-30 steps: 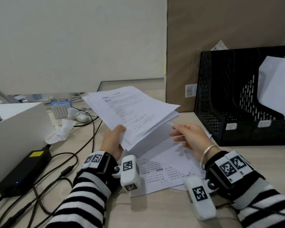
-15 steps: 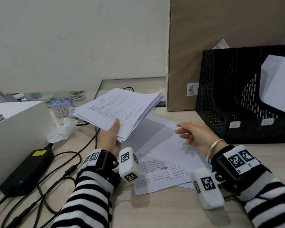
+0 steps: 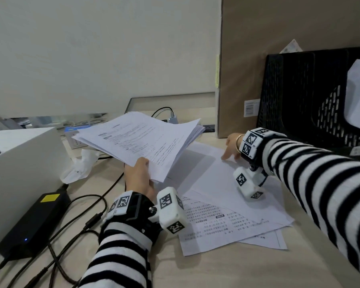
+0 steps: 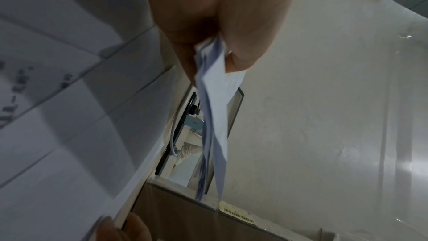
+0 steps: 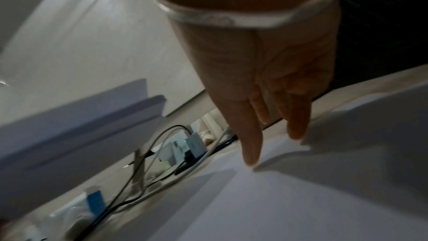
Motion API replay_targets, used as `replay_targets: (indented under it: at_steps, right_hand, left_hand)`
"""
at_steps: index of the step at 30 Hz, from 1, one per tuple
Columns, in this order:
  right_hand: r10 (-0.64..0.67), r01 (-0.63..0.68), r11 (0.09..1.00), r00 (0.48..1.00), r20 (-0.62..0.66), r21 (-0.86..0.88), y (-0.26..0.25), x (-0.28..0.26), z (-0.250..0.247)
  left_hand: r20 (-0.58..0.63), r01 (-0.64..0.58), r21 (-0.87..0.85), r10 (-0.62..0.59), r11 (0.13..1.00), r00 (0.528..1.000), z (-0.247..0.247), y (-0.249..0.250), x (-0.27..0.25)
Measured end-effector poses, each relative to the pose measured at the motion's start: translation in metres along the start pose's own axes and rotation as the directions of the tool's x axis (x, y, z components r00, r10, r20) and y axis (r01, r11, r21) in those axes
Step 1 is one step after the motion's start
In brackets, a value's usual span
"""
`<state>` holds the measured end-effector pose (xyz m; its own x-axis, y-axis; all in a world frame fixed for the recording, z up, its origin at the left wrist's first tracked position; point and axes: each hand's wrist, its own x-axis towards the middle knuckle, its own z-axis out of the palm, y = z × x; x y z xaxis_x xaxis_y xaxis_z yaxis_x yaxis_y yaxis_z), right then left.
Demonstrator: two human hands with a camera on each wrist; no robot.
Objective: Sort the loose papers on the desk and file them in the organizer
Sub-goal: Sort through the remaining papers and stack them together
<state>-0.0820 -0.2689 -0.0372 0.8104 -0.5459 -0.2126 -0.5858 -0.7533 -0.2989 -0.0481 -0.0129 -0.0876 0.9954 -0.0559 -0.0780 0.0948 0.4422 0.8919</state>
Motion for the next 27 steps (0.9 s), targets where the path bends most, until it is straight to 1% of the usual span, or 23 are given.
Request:
replay_targets:
  at_steps: [1, 2, 4, 5, 8, 11, 13, 14, 16, 18, 20, 22, 23, 24, 25, 26, 27]
  right_hand:
    - [0.011, -0.007, 0.993, 0.999, 0.034, -0.117, 0.001, 0.005, -0.002]
    - [0.027, -0.015, 0.982, 0.998, 0.062, -0.188, 0.001, 0.008, -0.003]
    - [0.051, -0.035, 0.969, 0.997, 0.062, -0.244, -0.001, 0.009, -0.007]
    - [0.069, -0.055, 0.972, 0.996, 0.052, -0.228, -0.002, 0.007, -0.009]
    - [0.047, -0.045, 0.979, 0.999, 0.005, -0.200, -0.001, 0.004, -0.009]
    - [0.039, -0.055, 0.992, 0.990, -0.136, -0.117, 0.007, 0.016, -0.007]
    - [0.034, -0.048, 0.996, 0.984, -0.178, -0.076, 0.009, 0.015, -0.007]
    - [0.030, -0.049, 0.995, 0.976, -0.215, -0.084, 0.009, 0.012, -0.007]
    - [0.045, -0.061, 0.998, 0.939, -0.341, -0.036, 0.013, 0.006, -0.011]
    - [0.074, -0.046, 0.996, 0.897, -0.435, 0.074, 0.019, 0.003, -0.017]
    - [0.089, 0.007, 0.983, 0.851, -0.517, 0.181, 0.025, 0.000, -0.025]
    - [0.104, 0.124, 0.939, 0.789, -0.605, 0.322, 0.027, -0.006, -0.034]
    - [0.136, 0.211, 0.882, 0.742, -0.656, 0.422, 0.027, -0.011, -0.039]
    - [0.186, 0.311, 0.790, 0.699, -0.690, 0.528, 0.027, -0.018, -0.045]
    - [0.214, 0.416, 0.695, 0.659, -0.721, 0.587, 0.028, -0.027, -0.052]
    - [0.214, 0.499, 0.623, 0.632, -0.745, 0.603, 0.029, -0.037, -0.057]
    - [0.184, 0.565, 0.580, 0.611, -0.770, 0.587, 0.032, -0.047, -0.062]
  left_hand:
    - [0.001, -0.009, 0.009, 0.009, 1.000, 1.000, 0.001, 0.000, -0.001]
    - [-0.001, -0.016, 0.014, 0.016, 1.000, 1.000, 0.001, 0.000, 0.000]
    - [-0.006, -0.016, 0.008, 0.016, 1.000, 1.000, 0.002, 0.000, 0.001]
    - [-0.014, -0.015, 0.005, 0.015, 1.000, 1.000, 0.002, 0.000, 0.001]
    - [-0.016, -0.027, 0.021, 0.028, 0.999, 0.999, 0.002, 0.000, 0.001]
    - [-0.011, -0.027, 0.043, 0.028, 0.999, 1.000, 0.003, 0.001, -0.001]
    - [-0.022, -0.018, 0.048, 0.019, 0.999, 1.000, 0.003, 0.002, -0.003]
    - [-0.028, -0.010, 0.046, 0.012, 0.999, 1.000, 0.002, 0.003, -0.005]
    - [-0.034, -0.001, 0.062, 0.003, 0.998, 0.999, 0.002, 0.005, -0.009]
    - [-0.043, -0.011, 0.102, 0.016, 0.995, 0.999, 0.002, 0.009, -0.014]
    - [-0.054, -0.031, 0.144, 0.039, 0.989, 0.998, 0.003, 0.011, -0.019]
    - [-0.064, -0.026, 0.149, 0.036, 0.989, 0.997, 0.002, 0.013, -0.021]
    - [-0.078, -0.020, 0.141, 0.031, 0.990, 0.996, 0.002, 0.013, -0.021]
    - [-0.088, -0.016, 0.145, 0.029, 0.989, 0.996, 0.002, 0.014, -0.023]
    - [-0.094, -0.015, 0.154, 0.029, 0.988, 0.995, 0.002, 0.014, -0.023]
    - [-0.096, -0.016, 0.158, 0.031, 0.987, 0.995, 0.002, 0.014, -0.023]
    - [-0.095, -0.016, 0.157, 0.031, 0.987, 0.995, 0.003, 0.014, -0.024]
